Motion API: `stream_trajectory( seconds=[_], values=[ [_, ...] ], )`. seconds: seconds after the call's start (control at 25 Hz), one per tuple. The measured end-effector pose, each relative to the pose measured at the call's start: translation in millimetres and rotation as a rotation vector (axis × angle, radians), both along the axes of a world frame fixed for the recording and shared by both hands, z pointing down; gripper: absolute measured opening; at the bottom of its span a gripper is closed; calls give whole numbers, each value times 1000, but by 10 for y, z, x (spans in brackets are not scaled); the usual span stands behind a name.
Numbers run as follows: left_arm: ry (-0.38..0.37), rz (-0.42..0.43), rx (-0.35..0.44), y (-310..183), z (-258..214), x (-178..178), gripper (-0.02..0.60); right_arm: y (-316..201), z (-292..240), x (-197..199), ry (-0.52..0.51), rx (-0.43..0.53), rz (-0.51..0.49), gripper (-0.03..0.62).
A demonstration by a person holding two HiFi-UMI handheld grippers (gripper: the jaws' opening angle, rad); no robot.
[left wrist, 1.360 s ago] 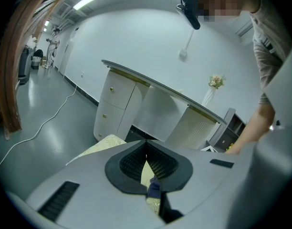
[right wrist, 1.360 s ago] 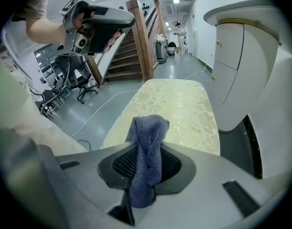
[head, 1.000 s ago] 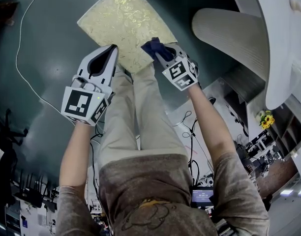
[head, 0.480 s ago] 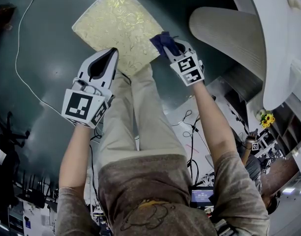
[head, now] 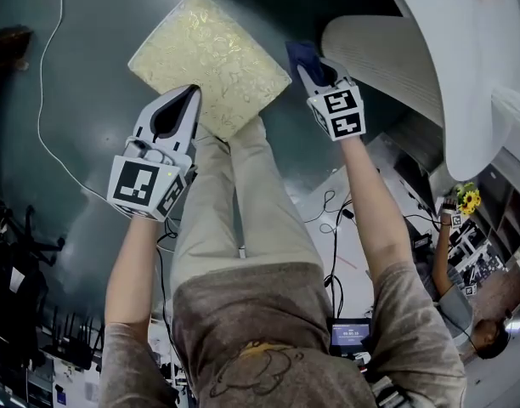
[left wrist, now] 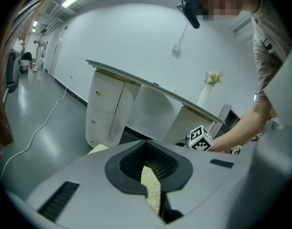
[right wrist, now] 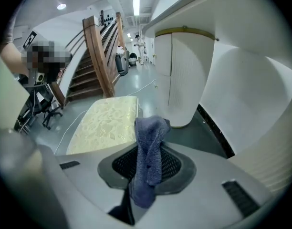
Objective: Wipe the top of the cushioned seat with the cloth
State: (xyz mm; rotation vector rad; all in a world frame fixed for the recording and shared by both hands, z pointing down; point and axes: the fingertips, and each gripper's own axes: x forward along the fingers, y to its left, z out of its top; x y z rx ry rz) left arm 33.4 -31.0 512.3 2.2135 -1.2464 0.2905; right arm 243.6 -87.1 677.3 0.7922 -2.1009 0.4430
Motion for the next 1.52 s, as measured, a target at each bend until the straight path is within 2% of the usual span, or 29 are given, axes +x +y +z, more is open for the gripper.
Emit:
stream_trajectory(
  seconds=[0.2, 0.4, 0.6, 0.76, 1.0, 1.24, 1.52],
  values=[
    [-26, 7, 34, -58, -378, -140, 17, -79, -518, -187, -66, 48, 43, 86],
    [-43, -9, 69, -61, -875, -259, 17, -143, -1296, -334, -176, 111, 67, 86],
    [-26, -58, 100, -107, -1410, -398, 17, -225, -2166, -568, -276, 179, 85, 86],
    [-12, -78, 154, -127, -1954, -399, 17, -252, -2864, -686, -344, 233, 112, 87],
    [-1, -50, 249, -50, -2766, -400, 17, -131, -3864, -741, -432, 323, 132, 86],
    [-2, -43, 339, 63, -3330, -441, 17, 81, -4523, -767, -455, 417, 106, 87],
    [4, -47, 422, 222, -3774, -438, 17, 350, -4988, -779, -507, 457, 100, 87]
  ],
)
